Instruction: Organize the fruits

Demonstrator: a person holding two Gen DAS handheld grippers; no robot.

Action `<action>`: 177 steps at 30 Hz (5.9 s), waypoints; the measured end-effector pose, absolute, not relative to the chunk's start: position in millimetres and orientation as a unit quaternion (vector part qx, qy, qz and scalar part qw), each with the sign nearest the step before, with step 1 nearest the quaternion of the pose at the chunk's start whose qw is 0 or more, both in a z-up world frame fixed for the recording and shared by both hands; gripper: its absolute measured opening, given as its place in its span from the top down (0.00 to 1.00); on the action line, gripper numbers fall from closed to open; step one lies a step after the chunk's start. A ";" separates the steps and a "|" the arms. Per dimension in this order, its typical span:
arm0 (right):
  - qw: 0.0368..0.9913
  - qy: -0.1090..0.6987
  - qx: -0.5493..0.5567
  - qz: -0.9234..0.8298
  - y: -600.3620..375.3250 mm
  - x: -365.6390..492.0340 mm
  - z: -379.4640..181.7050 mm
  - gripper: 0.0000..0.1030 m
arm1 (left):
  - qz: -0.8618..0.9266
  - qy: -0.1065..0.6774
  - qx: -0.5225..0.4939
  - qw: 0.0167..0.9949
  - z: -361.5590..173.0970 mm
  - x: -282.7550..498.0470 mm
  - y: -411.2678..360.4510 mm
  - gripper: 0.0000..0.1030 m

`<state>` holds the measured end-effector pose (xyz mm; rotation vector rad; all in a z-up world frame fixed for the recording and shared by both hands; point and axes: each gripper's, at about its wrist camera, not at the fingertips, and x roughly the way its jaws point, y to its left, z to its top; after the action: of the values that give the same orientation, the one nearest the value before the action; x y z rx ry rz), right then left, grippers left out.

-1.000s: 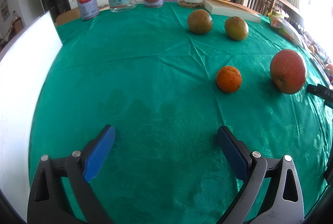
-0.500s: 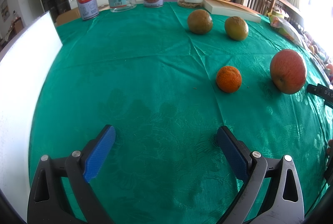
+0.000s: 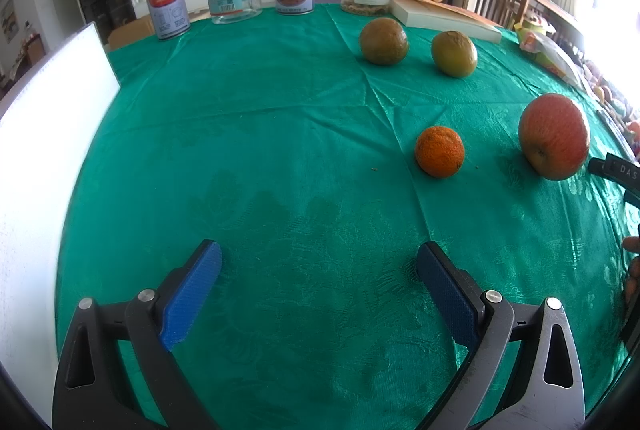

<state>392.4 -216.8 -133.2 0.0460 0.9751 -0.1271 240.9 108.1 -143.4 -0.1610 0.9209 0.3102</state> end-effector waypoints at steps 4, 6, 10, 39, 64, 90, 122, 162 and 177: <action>0.898 0.438 0.040 -0.002 -215.1 375.6 -113.0 0.35 | 0.149 0.442 -0.077 0.881 -143.2 241.2 107.6 0.04; 0.915 0.394 0.031 0.084 -197.6 351.6 -92.3 0.34 | 0.149 0.442 -0.077 0.881 -143.3 241.2 107.9 0.04; 0.896 0.356 -0.092 0.248 -129.4 316.5 -72.0 0.24 | 0.150 0.442 -0.075 0.881 -143.0 241.3 107.1 0.04; 0.837 0.470 0.168 0.226 -188.7 335.7 -85.2 0.34 | 0.149 0.442 -0.076 0.881 -143.4 241.5 106.8 0.04; 0.878 0.455 -0.072 0.128 -183.0 279.6 -138.2 0.00 | 0.053 0.452 -0.206 0.866 -94.4 339.8 151.2 0.04; 0.880 0.451 -0.072 0.131 -181.1 282.9 -138.4 0.00 | 0.073 0.456 -0.129 0.878 -88.9 295.2 122.9 0.54; 0.863 0.461 -0.037 0.205 -136.1 314.8 -84.9 0.00 | 0.021 0.444 -0.088 0.891 -123.8 147.4 85.8 0.54; 0.702 0.439 -0.231 0.512 265.1 101.9 -32.8 0.20 | 0.271 0.479 -0.334 0.765 -86.9 9.2 393.1 0.31; 0.872 0.359 -0.071 0.327 11.4 191.5 -18.7 0.05 | 0.167 0.315 -0.188 0.915 18.7 46.2 214.3 0.11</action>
<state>191.5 11.4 -18.7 -0.1479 0.7498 0.6828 46.2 214.3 18.7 -0.3872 0.6483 0.3439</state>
